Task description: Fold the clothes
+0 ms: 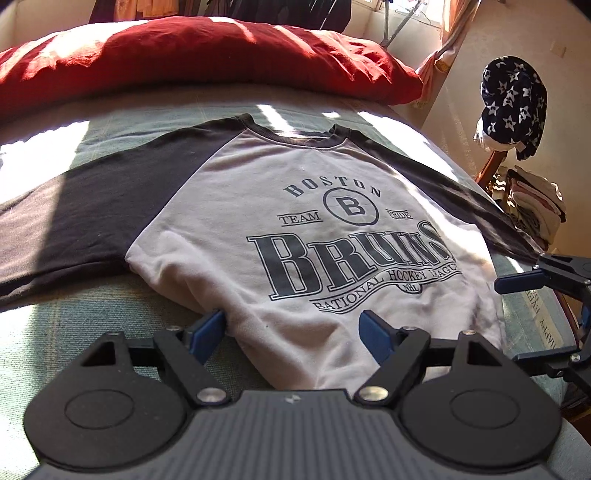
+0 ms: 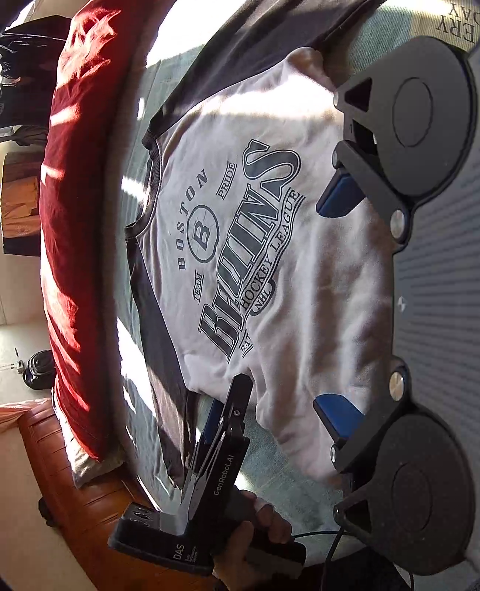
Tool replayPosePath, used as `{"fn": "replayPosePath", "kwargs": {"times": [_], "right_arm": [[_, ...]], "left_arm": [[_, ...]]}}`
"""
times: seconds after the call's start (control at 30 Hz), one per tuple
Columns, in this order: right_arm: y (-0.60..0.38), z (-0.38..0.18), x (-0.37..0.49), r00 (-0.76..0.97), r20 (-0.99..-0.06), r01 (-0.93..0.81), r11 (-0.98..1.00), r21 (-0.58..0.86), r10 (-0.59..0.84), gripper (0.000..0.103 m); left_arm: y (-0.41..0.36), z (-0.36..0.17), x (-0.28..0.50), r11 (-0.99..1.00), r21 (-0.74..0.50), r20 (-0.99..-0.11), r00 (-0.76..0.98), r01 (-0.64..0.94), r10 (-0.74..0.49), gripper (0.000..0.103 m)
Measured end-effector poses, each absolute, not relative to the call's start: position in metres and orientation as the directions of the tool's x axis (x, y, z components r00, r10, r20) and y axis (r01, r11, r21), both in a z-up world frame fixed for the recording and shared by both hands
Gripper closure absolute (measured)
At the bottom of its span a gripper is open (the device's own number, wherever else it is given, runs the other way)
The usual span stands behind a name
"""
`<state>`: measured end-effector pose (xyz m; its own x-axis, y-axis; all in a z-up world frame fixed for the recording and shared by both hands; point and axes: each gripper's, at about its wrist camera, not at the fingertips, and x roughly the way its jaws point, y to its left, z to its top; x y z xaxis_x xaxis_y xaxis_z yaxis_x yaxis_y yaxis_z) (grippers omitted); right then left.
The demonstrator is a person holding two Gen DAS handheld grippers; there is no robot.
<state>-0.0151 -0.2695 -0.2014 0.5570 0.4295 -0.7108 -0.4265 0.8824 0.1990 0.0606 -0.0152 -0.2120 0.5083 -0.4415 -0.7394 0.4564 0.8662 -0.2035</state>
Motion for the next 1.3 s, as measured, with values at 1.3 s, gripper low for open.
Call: {"fn": "replayPosePath", "kwargs": {"times": [1.3], "right_arm": [[-0.284,-0.223,-0.237,0.764,-0.56,-0.214,0.945,0.249,0.321,0.0]], "left_arm": [[-0.047,-0.224,-0.096,0.89,-0.214,-0.645,0.625,0.403,-0.439,0.018]]}}
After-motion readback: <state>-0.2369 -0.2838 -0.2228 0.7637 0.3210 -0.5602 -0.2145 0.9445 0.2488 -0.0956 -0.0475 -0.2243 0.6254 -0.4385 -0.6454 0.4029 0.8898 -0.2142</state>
